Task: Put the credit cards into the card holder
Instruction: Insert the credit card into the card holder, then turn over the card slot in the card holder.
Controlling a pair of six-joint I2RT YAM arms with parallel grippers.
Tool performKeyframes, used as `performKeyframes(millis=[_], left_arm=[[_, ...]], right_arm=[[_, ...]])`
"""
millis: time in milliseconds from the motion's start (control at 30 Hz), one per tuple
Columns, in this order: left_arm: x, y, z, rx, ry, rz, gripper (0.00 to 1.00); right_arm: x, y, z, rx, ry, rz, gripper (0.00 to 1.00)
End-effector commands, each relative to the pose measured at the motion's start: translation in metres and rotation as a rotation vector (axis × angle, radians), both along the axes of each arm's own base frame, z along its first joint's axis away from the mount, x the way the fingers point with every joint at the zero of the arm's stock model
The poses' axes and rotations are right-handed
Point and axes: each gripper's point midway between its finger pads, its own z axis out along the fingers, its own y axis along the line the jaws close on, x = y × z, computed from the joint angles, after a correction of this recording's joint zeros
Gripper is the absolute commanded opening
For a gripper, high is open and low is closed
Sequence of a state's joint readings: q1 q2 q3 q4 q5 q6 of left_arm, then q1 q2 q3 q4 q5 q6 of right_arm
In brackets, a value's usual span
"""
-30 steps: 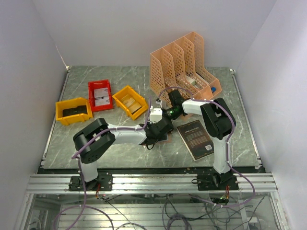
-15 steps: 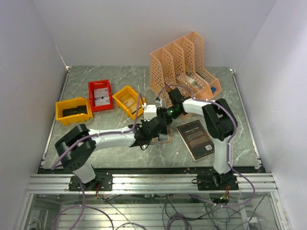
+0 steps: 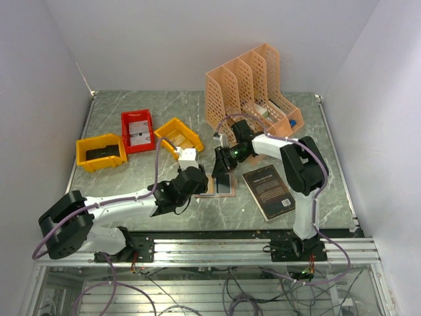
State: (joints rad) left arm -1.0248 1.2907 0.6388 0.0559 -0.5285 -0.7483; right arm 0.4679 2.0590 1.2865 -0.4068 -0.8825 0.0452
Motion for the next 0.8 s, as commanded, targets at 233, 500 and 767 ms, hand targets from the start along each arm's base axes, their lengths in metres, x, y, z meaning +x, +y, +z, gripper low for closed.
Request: performKeyframes(millis=[233,500,767], left_arm=[[0.007,0.013,0.033,-0.43,-0.024,-0.098,0.62],[0.01,0.019,0.013,-0.512,0.081,-0.163,0.64],[0.012,0.022,-0.014,-0.488,0.138,-0.141,0.69]], right_arm=[[0.007,0.001,0.046,0.063,-0.329,0.09,0.26],[-0.007,0.018,0.024,-0.076,-0.45,0.225,0.06],[-0.005,0.014,0.008,-0.204,-0.432,0.257,0.0]])
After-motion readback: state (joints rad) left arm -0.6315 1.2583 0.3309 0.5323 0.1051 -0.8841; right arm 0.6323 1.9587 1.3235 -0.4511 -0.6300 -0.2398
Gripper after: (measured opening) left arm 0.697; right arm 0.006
